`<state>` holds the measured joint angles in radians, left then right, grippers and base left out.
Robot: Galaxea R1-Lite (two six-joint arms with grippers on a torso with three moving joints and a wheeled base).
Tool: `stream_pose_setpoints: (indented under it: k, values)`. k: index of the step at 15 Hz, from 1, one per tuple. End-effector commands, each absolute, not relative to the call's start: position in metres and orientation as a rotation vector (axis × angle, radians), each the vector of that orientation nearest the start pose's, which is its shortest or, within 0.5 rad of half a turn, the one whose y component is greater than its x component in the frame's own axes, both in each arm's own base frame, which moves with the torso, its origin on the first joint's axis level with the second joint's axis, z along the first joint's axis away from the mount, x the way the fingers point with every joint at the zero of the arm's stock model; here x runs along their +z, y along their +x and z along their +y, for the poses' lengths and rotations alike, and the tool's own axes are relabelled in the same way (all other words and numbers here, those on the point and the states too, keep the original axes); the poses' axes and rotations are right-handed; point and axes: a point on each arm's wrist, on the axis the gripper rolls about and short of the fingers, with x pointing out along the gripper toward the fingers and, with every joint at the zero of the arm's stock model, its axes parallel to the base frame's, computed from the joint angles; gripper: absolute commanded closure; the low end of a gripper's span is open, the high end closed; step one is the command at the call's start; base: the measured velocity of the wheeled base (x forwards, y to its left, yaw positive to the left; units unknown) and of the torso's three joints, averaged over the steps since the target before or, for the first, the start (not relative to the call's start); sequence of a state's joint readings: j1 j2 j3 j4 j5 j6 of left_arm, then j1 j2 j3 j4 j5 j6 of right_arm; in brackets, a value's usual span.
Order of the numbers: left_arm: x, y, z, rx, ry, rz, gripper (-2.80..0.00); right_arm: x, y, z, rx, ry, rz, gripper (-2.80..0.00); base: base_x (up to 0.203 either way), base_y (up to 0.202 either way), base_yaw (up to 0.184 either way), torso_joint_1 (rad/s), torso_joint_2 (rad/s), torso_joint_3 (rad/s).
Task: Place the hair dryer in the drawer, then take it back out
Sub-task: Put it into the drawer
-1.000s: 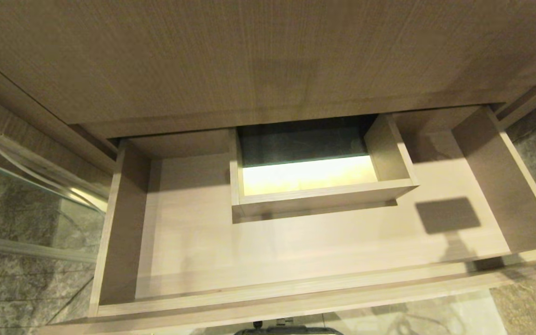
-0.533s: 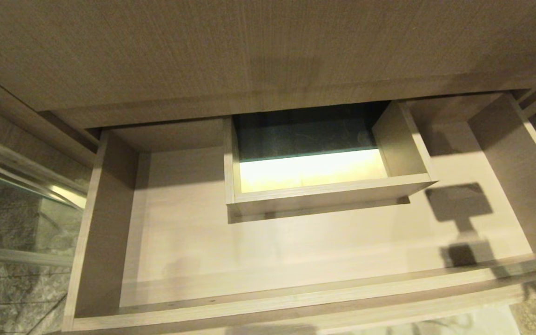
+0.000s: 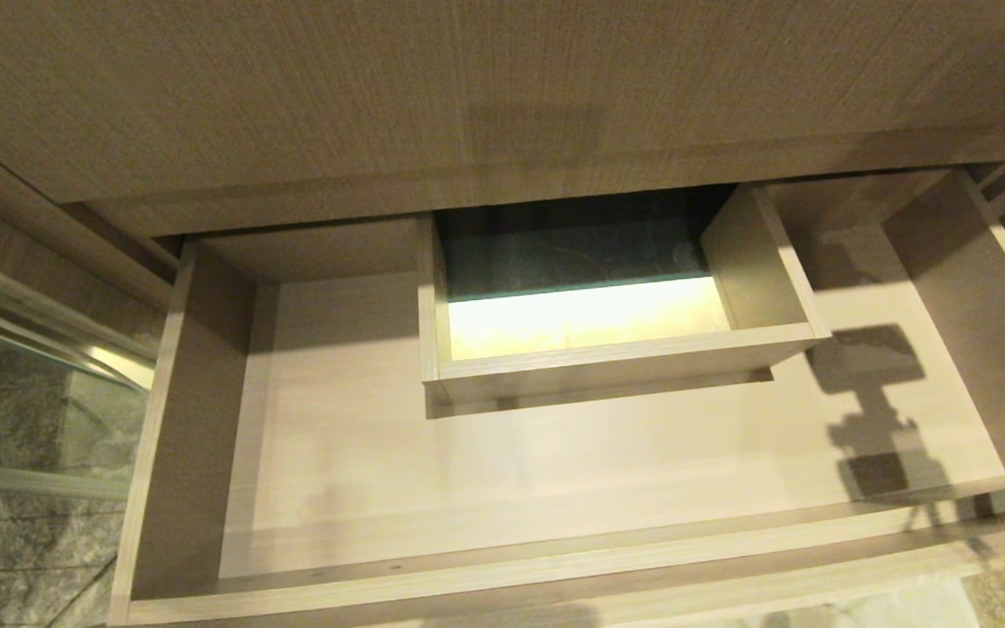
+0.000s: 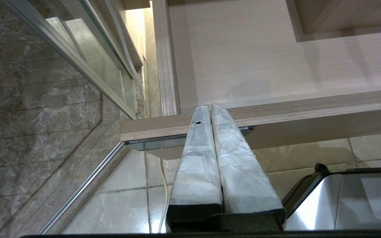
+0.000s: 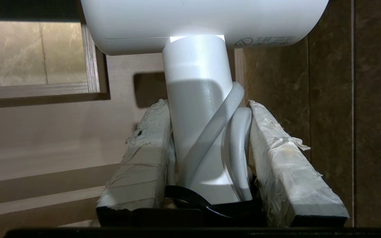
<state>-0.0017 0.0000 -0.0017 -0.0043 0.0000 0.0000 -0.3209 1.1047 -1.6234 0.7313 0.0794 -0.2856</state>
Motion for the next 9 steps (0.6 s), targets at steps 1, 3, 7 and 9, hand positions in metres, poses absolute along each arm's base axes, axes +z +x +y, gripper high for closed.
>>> stream_pose_setpoints:
  k: [1, 3, 7, 9]
  values:
    - [0.076, -0.023, 0.000, -0.002, 0.000, -0.005, 0.00, 0.392, 0.111, -0.035, -0.183, -0.211, 0.384, 0.00, 0.000, 0.000, 0.000, -0.002, 0.01, 0.046]
    - [0.076, -0.023, 0.000, -0.002, 0.000, -0.005, 0.00, 0.385, 0.139, -0.044, -0.161, -0.180, 0.523, 0.00, 0.000, 0.000, 0.000, -0.002, 0.00, 0.043]
    - [0.076, -0.023, 0.000, -0.002, 0.000, -0.005, 0.00, 0.356, 0.190, -0.057, -0.075, -0.144, 0.853, 0.00, 0.000, 0.000, 0.000, 0.001, 0.00, 0.008]
    - [0.076, -0.023, 0.000, -0.002, 0.000, -0.006, 0.00, 0.339, 0.216, -0.061, -0.037, -0.139, 0.949, 0.00, 0.000, 0.000, 0.000, 0.000, 0.00, 0.000]
